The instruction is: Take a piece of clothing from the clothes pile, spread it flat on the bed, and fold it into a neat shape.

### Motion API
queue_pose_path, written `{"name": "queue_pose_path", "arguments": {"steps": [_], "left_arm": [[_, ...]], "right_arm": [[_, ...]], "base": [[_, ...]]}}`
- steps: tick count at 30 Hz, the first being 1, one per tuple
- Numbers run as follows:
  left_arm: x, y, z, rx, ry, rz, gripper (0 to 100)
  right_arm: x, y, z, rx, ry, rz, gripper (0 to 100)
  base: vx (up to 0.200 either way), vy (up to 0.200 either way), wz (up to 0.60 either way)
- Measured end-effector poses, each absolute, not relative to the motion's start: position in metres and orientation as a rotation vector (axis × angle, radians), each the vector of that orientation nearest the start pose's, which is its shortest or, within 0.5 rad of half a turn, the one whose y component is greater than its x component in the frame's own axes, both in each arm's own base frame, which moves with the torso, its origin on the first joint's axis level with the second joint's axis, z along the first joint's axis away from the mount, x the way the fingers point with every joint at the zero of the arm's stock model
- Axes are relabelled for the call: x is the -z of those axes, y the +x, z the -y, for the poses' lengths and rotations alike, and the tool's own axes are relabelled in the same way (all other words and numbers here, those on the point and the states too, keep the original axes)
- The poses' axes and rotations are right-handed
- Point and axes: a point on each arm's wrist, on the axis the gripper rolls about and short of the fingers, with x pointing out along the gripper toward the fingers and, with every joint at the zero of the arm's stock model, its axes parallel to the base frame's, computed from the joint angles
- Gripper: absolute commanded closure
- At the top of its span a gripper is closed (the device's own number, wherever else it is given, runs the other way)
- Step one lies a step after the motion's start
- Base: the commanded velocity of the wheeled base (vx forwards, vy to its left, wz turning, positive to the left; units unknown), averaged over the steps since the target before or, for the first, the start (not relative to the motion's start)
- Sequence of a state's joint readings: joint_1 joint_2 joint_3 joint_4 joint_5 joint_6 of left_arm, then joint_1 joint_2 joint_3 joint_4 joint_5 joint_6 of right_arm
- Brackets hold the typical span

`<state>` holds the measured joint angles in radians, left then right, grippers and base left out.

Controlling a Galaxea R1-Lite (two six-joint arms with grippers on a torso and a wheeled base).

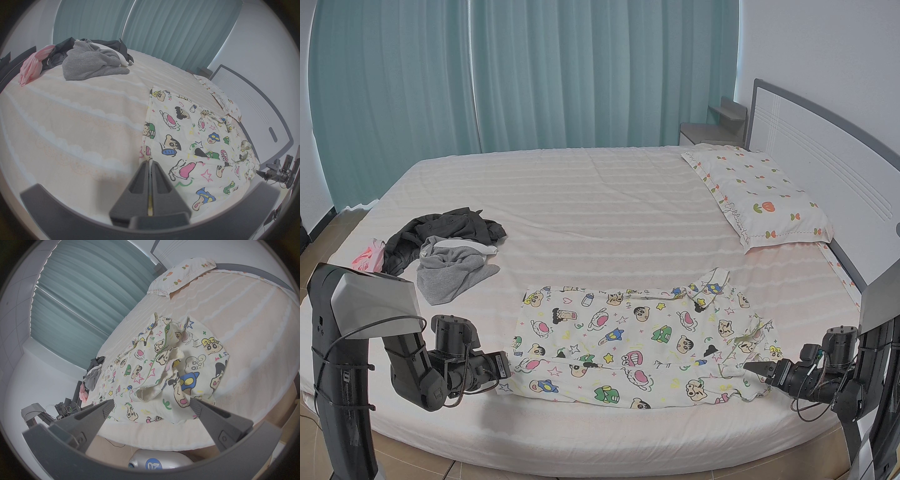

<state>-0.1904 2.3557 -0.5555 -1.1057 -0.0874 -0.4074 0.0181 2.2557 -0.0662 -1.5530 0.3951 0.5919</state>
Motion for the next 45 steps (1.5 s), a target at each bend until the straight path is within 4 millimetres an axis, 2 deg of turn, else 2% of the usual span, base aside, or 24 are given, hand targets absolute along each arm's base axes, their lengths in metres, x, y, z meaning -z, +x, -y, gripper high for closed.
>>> {"name": "queue_pose_path", "arguments": {"steps": [1,2,12,19,23,27,30,34,45], "left_arm": [[0.040,0.318,0.064,0.122,-0.352,-0.738,100],[0.040,0.318,0.064,0.123,-0.352,-0.738,0],[0.039,0.318,0.066,0.087,-0.378,-0.730,0],[0.028,0.299,0.063,0.013,-0.588,-0.765,0],[0.021,0.287,0.063,-0.023,-0.723,-0.773,0],[0.011,0.283,0.064,-0.044,-0.901,-0.738,0],[0.005,0.282,0.065,-0.029,-0.967,-0.700,0],[0.003,0.277,0.064,-0.014,-0.978,-0.689,0],[0.004,0.271,0.067,0.032,-0.951,-0.637,0]], "right_arm": [[0.014,0.231,-0.013,-0.202,0.684,-0.733,0],[0.014,0.231,-0.013,-0.202,0.684,-0.733,0],[0.008,0.232,-0.013,-0.194,0.706,-0.710,0],[-0.005,0.233,-0.021,-0.173,0.853,-0.683,0],[-0.009,0.237,-0.031,-0.150,0.853,-0.651,0],[-0.005,0.247,-0.042,-0.069,0.819,-0.601,0],[0.004,0.256,-0.051,-0.013,0.790,-0.576,0],[0.014,0.262,-0.060,-0.002,0.773,-0.583,0],[0.022,0.266,-0.063,0.018,0.766,-0.590,0]], "base": [[0.000,0.000,0.00],[0.000,0.000,0.00],[0.000,0.000,0.00],[0.000,0.000,0.00],[0.000,0.000,0.00],[0.000,0.000,0.00],[0.000,0.000,0.00],[0.000,0.000,0.00],[0.000,0.000,0.00]]}}
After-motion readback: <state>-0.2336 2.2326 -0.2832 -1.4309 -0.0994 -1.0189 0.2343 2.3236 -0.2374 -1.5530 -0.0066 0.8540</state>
